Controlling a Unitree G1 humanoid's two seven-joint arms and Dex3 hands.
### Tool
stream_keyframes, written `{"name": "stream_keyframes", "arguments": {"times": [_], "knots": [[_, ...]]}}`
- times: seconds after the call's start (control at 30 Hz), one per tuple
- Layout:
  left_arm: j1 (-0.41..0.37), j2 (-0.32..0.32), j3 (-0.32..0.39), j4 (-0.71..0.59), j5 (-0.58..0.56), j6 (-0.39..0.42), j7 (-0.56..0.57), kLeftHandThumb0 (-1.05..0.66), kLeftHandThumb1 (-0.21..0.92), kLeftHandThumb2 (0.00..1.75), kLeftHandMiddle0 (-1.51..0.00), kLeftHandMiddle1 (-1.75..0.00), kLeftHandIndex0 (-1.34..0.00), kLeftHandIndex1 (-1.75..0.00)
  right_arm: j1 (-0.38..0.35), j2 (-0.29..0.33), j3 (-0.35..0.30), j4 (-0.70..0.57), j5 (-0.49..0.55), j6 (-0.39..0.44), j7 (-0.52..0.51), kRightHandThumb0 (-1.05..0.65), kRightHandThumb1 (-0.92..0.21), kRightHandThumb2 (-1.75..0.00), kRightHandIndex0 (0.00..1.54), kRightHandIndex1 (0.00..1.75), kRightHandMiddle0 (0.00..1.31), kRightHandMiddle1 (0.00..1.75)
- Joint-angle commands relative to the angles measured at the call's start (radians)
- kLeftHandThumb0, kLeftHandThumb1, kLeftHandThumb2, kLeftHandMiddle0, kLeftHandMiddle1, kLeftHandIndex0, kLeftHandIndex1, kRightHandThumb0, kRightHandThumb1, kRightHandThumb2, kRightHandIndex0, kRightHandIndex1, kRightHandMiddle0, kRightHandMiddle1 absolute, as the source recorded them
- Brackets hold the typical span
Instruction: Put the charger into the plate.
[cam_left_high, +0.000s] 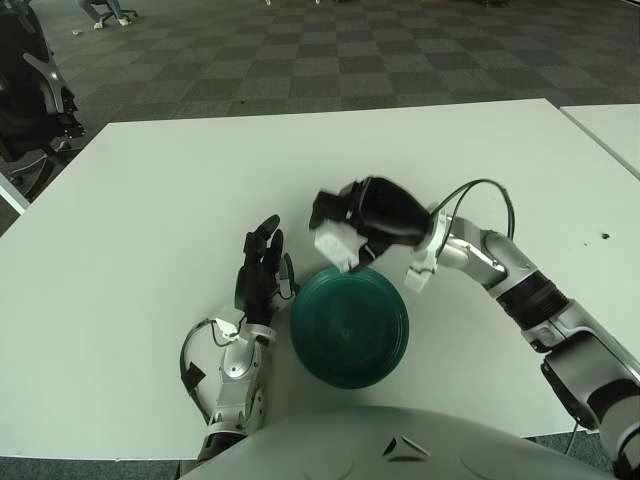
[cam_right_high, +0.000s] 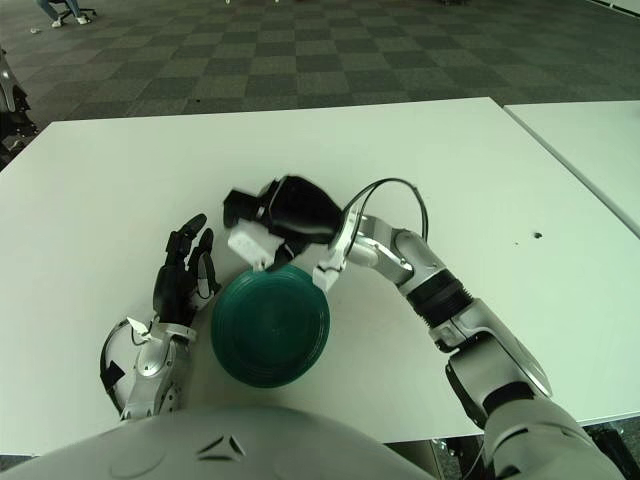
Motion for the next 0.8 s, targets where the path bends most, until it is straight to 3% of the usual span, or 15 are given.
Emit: {"name": "stream_keyframes", "arguments": {"times": [0.0,0.13,0.23,0.33,0.53,0.77], "knots": [[0.062,-0.029,0.000,0.028,0.023,0.017,0.023,-0.81,0.92,0.91,-0.25,-0.02,0.00,-0.76,-0.008,-0.038,0.012,-0.016,0.088,0.000,0.146,-0.43,-0.48,-1.11,1.08,1.75,0.49,1.75],[0.066,-0.029,0.000,0.022,0.036,0.023,0.034,-0.81,0.92,0.91,-0.26,-0.02,0.00,-0.75,0.009,-0.047,0.010,-0.038,0.121,0.014,0.253,-0.43,-0.48,-1.11,1.06,1.75,0.49,1.75],[0.066,-0.035,0.001,0.020,0.023,0.029,0.033,-0.81,0.92,0.90,-0.26,-0.02,0.00,-0.76,0.096,-0.063,0.017,-0.108,0.109,0.053,0.315,-0.42,-0.53,-1.04,1.04,1.75,0.45,1.75],[0.065,-0.039,0.001,0.020,0.015,0.031,0.031,-0.80,0.92,0.90,-0.26,-0.02,0.00,-0.77,0.138,-0.056,0.020,-0.129,0.084,0.060,0.325,-0.40,-0.60,-0.96,1.01,1.75,0.40,1.75],[0.059,-0.047,0.002,0.021,0.008,0.036,0.037,-0.78,0.92,0.91,-0.27,-0.02,0.00,-0.78,0.130,-0.027,0.012,-0.106,-0.026,0.026,0.292,-0.39,-0.67,-0.86,1.01,1.75,0.35,1.75],[0.054,-0.054,0.003,0.019,-0.006,0.040,0.043,-0.76,0.92,0.91,-0.29,-0.02,0.00,-0.82,0.085,0.005,0.001,-0.026,-0.193,-0.052,0.148,-0.38,-0.72,-0.80,0.95,1.75,0.32,1.75]]}}
